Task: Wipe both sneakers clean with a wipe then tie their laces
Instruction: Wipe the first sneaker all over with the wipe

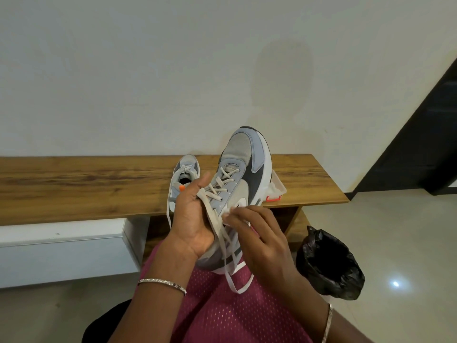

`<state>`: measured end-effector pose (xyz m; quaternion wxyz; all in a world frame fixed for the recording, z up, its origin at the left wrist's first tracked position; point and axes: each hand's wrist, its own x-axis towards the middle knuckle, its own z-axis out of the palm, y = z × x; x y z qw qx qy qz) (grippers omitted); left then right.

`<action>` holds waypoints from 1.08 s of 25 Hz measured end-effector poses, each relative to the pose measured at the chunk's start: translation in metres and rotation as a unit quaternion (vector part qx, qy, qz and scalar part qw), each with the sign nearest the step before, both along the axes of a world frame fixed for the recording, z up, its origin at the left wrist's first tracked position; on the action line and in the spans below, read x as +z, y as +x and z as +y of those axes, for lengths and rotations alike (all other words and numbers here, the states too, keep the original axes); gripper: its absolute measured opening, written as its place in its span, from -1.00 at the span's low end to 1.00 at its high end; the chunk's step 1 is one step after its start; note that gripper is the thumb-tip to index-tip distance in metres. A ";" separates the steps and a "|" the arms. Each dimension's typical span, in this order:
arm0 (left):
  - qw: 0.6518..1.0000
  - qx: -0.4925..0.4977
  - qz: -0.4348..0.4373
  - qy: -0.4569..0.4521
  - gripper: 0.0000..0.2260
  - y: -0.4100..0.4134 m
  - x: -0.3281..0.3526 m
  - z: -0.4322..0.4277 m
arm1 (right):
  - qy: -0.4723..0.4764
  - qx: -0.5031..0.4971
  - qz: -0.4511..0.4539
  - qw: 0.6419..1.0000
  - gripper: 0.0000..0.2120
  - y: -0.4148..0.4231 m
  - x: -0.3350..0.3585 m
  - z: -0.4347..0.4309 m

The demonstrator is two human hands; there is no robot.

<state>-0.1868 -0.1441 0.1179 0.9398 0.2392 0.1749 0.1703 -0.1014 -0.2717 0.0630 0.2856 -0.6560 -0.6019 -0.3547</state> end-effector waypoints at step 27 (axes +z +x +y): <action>0.999 0.030 0.009 0.020 -0.54 -0.001 -0.011 0.006 | 0.020 -0.016 0.029 0.999 -0.77 -0.001 -0.009 0.000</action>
